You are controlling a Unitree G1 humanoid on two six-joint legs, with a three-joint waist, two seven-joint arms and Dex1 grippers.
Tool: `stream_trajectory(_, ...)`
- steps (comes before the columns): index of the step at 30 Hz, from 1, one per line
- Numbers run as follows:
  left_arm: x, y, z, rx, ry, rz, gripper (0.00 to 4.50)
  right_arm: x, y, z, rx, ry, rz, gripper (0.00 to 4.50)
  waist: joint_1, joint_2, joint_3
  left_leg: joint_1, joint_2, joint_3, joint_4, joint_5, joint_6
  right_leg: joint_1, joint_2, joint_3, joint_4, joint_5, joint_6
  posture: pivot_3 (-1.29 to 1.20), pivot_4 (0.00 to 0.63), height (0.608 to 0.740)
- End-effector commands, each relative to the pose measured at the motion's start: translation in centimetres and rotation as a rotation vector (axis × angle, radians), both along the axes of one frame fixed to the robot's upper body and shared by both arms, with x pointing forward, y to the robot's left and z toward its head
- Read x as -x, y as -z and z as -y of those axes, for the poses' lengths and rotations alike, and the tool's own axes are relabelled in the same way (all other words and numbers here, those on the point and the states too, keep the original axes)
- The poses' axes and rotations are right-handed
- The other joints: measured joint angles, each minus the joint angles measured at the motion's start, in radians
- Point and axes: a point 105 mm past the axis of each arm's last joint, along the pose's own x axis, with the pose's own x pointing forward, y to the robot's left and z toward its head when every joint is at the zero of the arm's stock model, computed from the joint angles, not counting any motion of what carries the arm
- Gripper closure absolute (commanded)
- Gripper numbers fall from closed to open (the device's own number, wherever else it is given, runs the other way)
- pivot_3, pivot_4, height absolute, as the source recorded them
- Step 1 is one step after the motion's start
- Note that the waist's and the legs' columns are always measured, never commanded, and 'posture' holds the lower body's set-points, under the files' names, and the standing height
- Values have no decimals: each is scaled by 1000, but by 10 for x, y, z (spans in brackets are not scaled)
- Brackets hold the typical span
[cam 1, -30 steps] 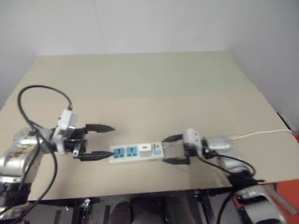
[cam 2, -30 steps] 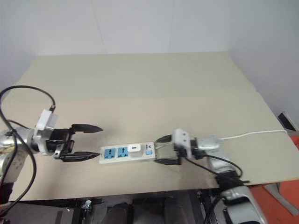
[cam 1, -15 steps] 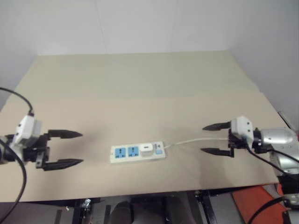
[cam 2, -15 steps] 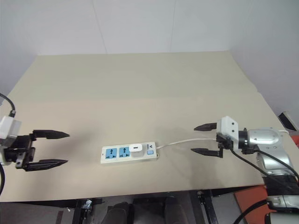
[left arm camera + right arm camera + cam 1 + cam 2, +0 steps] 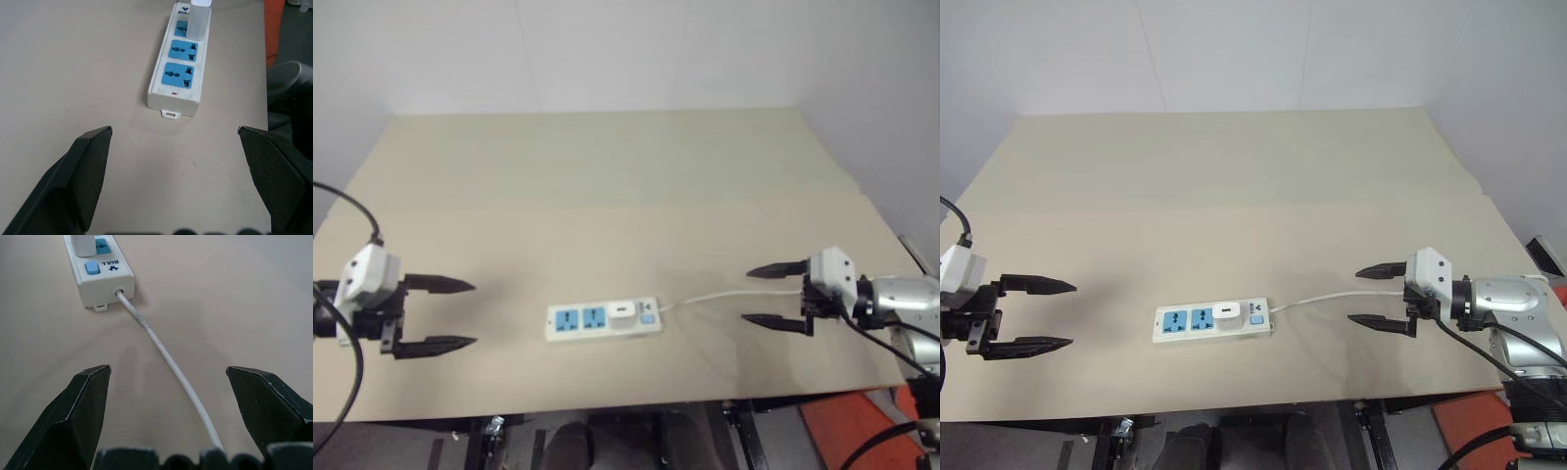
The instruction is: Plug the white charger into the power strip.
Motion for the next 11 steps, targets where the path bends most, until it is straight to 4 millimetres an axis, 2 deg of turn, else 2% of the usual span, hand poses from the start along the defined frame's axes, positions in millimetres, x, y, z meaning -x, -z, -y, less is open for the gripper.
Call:
stream_trajectory(1, -1, -5, 3, 15, 11, 16, 0, 1, -16, 6, 1, 19, 58, 65, 0, 0, 0, 0, 0, 0, 0, 0, 0, 0, 0, 0, 0, 0, 0, 0, 150, 740)
stream_trajectory(11, -2, -5, 4, 22, 25, 7, 0, 2, -14, 7, 6, 26, 57, 65, 0, 0, 0, 0, 0, 0, 0, 0, 0, 0, 0, 0, 1, 0, 0, 0, 150, 740)
